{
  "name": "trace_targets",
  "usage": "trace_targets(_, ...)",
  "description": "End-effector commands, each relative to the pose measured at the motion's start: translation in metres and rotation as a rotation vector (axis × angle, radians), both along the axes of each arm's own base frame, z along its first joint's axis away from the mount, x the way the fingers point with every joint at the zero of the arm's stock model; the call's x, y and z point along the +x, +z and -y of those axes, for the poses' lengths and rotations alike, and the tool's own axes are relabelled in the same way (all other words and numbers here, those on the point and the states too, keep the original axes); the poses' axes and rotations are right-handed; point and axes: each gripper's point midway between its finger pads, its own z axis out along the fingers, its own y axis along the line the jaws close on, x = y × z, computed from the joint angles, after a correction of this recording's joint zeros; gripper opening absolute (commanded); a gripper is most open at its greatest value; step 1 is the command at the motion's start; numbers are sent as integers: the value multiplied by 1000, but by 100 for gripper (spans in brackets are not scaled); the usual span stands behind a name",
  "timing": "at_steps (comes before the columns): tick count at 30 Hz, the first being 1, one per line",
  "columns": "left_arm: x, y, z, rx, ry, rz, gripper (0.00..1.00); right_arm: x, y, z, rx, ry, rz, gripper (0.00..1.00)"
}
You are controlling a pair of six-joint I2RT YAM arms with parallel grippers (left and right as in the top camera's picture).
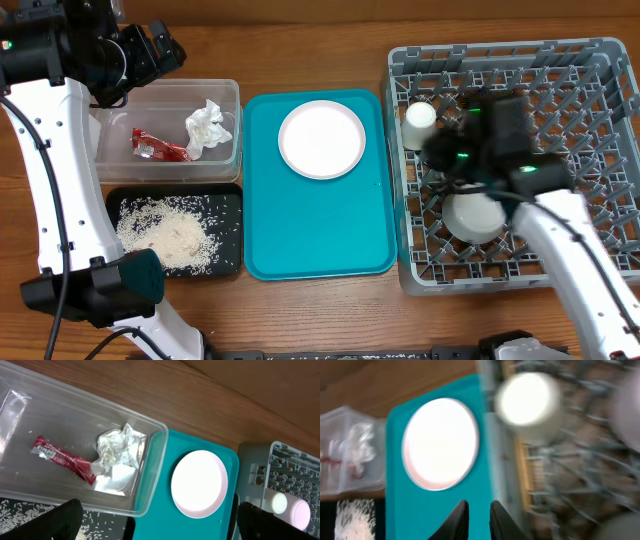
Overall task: Sort waste into correct bins and load items into the dishwasher
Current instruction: 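Release the white bowl and move the right gripper back to the tray, then reach the right gripper down to the white plate rim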
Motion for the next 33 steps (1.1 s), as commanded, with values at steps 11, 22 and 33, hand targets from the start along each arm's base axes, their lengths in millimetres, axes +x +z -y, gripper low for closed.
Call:
trace_targets(11, 1, 6, 5, -12, -8, 16, 100, 14, -87, -145, -318, 344, 149, 39)
trace_targets(22, 1, 6, 8, -12, -15, 17, 100, 18, -139, -181, -409, 526, 211, 51)
trace_targets(33, 1, 6, 6, -12, -11, 16, 100, 0, -143, -198, -315, 642, 172, 50)
